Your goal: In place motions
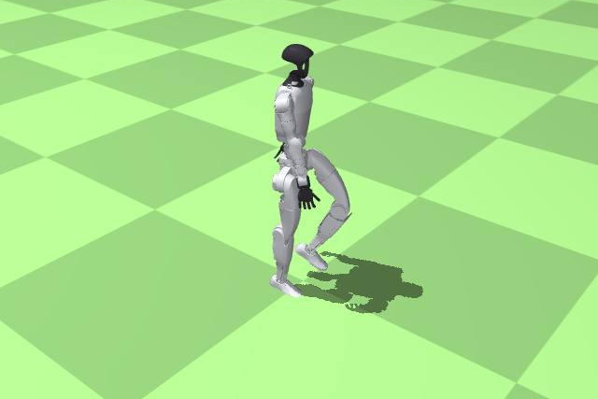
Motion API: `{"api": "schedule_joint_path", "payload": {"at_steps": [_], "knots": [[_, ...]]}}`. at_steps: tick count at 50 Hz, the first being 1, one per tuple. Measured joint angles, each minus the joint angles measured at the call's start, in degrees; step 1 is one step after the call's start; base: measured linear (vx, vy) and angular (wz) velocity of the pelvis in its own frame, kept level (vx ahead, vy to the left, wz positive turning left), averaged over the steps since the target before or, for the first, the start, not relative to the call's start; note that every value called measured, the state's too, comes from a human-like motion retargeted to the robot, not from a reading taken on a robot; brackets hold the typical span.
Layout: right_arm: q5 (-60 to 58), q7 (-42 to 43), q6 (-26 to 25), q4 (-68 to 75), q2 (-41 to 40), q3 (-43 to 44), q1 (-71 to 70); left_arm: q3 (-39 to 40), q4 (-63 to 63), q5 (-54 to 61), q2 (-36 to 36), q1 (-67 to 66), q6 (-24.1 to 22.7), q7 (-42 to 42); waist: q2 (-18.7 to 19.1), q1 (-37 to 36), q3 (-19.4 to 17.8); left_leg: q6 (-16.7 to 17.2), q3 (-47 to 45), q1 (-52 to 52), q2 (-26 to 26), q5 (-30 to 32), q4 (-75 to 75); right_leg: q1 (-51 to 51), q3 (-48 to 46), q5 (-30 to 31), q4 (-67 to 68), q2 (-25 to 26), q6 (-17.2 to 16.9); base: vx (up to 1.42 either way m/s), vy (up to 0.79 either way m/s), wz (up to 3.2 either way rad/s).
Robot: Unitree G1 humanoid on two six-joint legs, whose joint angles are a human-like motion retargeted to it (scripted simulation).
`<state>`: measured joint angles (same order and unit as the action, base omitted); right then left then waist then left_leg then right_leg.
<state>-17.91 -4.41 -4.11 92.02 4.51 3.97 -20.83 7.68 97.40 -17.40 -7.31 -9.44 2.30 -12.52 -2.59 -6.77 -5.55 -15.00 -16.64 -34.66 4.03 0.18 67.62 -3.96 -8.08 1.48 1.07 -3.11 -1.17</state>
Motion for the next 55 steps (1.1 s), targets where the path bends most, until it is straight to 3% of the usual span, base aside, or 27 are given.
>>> {"api": "schedule_joint_path", "payload": {"at_steps": [3,5,7,10,16,18,21,22,23,25,26,27,28,30,32,35,38,41,44,48,50,53,55], "knots": [[-2.8,-1.4,2.5,-9.6,-0.9,0.8,-8.6,2.0,0.0,1.0,-2.3,-3.7,1.6,1.7,0.4,-4.4,-3.2,0.0,0.2,-13.4,10.6,-8.9,19.3,0.7,0.3,-0.5,1.2,3.2,3.5,-0.02,-0.49,-0.74],[-4.1,-0.2,4.7,-15.5,-0.5,0.9,-12.5,3.0,0.0,1.3,-3.1,-4.7,3.1,2.4,-0.1,-6.7,-5.8,0.0,0.5,-20.8,14.0,-11.5,27.7,0.6,2.0,-0.8,2.0,3.8,5.2,0.01,-0.44,-0.10],[-4.7,0.4,7.0,-20.9,-0.7,-0.1,-15.2,5.0,0.0,1.4,-3.8,-5.6,1.6,2.1,-1.9,-7.7,-7.6,0.0,-0.8,-26.5,12.7,-11.1,31.3,1.1,2.8,-0.6,2.6,2.8,5.7,-0.02,-0.22,0.09],[-6.5,-0.5,9.7,-26.3,-0.3,-1.4,-18.5,6.5,0.0,1.4,-4.2,-6.0,-1.2,2.8,-4.8,-10.9,-9.0,0.0,-8.3,-27.1,11.7,-9.4,29.2,2.3,5.0,-0.6,3.4,-0.6,4.8,-0.07,0.13,-0.22],[-14.6,1.6,13.2,-27.2,-1.1,-4.7,-14.1,6.4,-0.1,2.4,-3.4,-4.3,-2.1,4.2,-3.7,-6.4,-4.7,0.0,-11.3,-12.6,11.0,-7.6,15.0,0.8,1.2,-1.9,3.3,-0.4,1.6,0.12,0.23,0.70],[-15.5,3.9,13.4,-25.2,-1.4,-7.1,-9.3,5.2,-1.4,2.1,-2.3,-3.9,-2.9,4.8,-4.1,-3.5,-2.2,0.1,-12.8,-3.5,5.6,-3.2,0.9,0.9,-0.8,-2.4,4.0,-2.5,-0.9,0.16,0.41,0.88],[-17.7,5.8,13.1,-20.1,-1.6,-8.5,1.1,2.0,-3.6,-0.2,-1.0,-3.2,-4.3,3.9,-4.0,-1.2,1.4,4.8,-9.3,13.2,-5.0,3.4,-27.8,0.4,-1.1,-3.3,6.4,-3.4,-4.0,0.35,0.23,0.28],[-18.7,6.4,12.5,-17.7,-1.5,-8.2,4.9,0.5,-3.8,-0.8,-0.9,-2.6,-4.9,3.0,-2.9,0.2,2.6,6.8,-5.3,19.1,-8.2,2.2,-37.7,-0.2,-1.9,-3.4,7.3,-2.1,-4.7,0.49,0.17,0.66],[-19.6,7.0,11.4,-14.5,-1.3,-7.5,8.5,-1.3,-3.5,-1.0,-1.0,-1.5,-5.5,1.8,-1.3,2.0,3.6,8.3,0.0,25.1,-11.0,-5.4,-47.0,-0.9,-3.4,-3.5,8.2,-0.2,-5.2,0.51,0.20,0.71],[-21.6,8.7,8.3,-5.5,-0.1,-4.4,15.2,-5.1,-2.5,-0.8,-0.5,0.2,-6.6,-0.5,0.9,4.6,5.4,5.3,-15.4,37.8,-9.0,-14.1,-62.2,-2.1,-6.4,-2.1,11.3,1.6,-6.8,0.49,0.23,0.81],[-22.6,8.6,5.1,-1.0,1.2,-2.0,17.6,-6.7,-2.1,-0.3,0.2,2.3,-6.6,-0.5,2.5,7.7,5.6,6.8,-6.8,38.2,-9.3,-10.6,-65.6,-1.7,-10.6,1.1,14.7,2.1,-7.6,0.25,0.21,1.12],[-23.1,7.9,1.5,2.7,2.5,0.4,19.5,-7.9,-1.8,0.1,0.8,5.1,-6.6,-0.1,4.2,10.1,5.2,8.4,-1.4,38.4,-8.4,-8.1,-68.0,0.4,-13.2,5.1,20.5,1.8,-9.0,-0.11,0.20,0.91],[-22.6,6.1,-3.0,4.7,3.9,2.7,20.7,-8.3,-2.0,0.2,1.3,9.3,-6.5,1.3,6.0,11.0,3.4,10.0,-2.2,38.0,-4.9,-7.6,-68.3,6.0,-12.5,10.6,30.9,0.4,-11.6,-0.31,0.20,0.43],[-18.2,2.9,-9.3,5.4,6.7,6.3,24.8,-8.2,-5.5,-0.6,1.9,15.5,-8.9,4.6,8.0,14.0,-1.4,10.7,0.6,37.4,-1.6,-5.9,-68.4,16.9,-5.7,18.5,48.7,3.4,-13.4,-0.38,0.17,0.05],[-10.3,0.9,-11.4,5.4,9.9,9.1,29.1,-11.2,-9.6,1.9,0.7,21.3,-14.7,9.2,9.7,14.3,-4.7,12.1,-3.5,37.1,2.0,-4.7,-68.6,28.3,-1.0,15.2,64.7,8.6,-13.8,-0.24,0.11,-0.24],[1.6,-1.5,-11.6,5.4,11.9,13.1,33.8,-10.7,-15.1,1.4,-2.2,31.2,-17.7,14.2,10.2,20.6,-8.6,11.5,1.3,33.4,3.0,-4.3,-66.0,43.8,-4.0,11.4,81.1,5.9,-12.9,-0.25,0.14,0.78],[6.5,2.3,-7.9,5.4,11.5,18.9,37.2,-8.2,-18.5,-2.5,-2.0,37.8,-18.4,16.2,9.2,22.9,-12.0,11.6,3.4,33.0,4.1,-3.9,-64.4,52.0,-5.8,9.9,85.8,6.6,-11.1,-0.18,-0.03,0.38],[8.8,5.7,-5.7,5.4,10.5,21.7,40.5,-10.1,-23.9,1.8,-1.8,40.5,-18.8,20.2,8.3,22.4,-11.3,11.3,3.2,33.0,3.4,-3.7,-64.5,54.6,-7.0,9.1,83.6,6.1,-8.6,0.07,-0.06,-0.12],[9.9,6.3,-7.0,5.4,9.6,21.1,42.6,-12.5,-28.8,4.1,-1.0,39.7,-18.6,23.1,8.6,20.6,-9.1,11.1,2.7,33.2,3.0,-3.3,-65.1,49.6,-7.1,9.5,76.5,5.9,-8.3,0.13,-0.04,-0.33],[8.9,4.7,-8.1,5.4,8.0,17.4,40.8,-13.9,-29.9,2.1,0.5,35.0,-19.0,22.0,9.4,17.2,-5.7,10.6,0.0,33.8,1.9,-3.4,-65.8,34.2,-6.4,13.1,60.2,5.9,-9.2,0.04,0.02,-0.56],[5.9,0.7,-8.8,5.4,7.7,13.8,36.0,-13.9,-28.4,-0.5,0.7,30.5,-18.2,18.8,7.4,15.4,-6.0,9.9,-2.6,37.1,-0.3,-4.3,-66.0,22.7,-3.4,14.1,49.5,6.1,-9.7,0.21,-0.01,-0.84],[1.6,-1.8,-8.3,5.4,6.1,8.5,29.9,-14.7,-22.9,-3.1,2.0,20.4,-16.4,15.7,5.0,13.7,-1.6,7.8,-5.1,37.0,-3.9,-6.6,-63.5,6.9,1.6,14.5,25.0,6.9,-10.7,0.32,-0.10,-0.33],[-2.5,-1.9,-8.3,5.4,5.0,4.0,23.9,-13.1,-16.7,-5.3,2.5,13.1,-15.7,11.1,2.4,14.7,0.5,6.6,-2.6,34.3,-7.2,-8.9,-56.7,-1.8,-4.9,1.0,11.4,3.7,-7.0,0.23,-0.04,0.27]]}}
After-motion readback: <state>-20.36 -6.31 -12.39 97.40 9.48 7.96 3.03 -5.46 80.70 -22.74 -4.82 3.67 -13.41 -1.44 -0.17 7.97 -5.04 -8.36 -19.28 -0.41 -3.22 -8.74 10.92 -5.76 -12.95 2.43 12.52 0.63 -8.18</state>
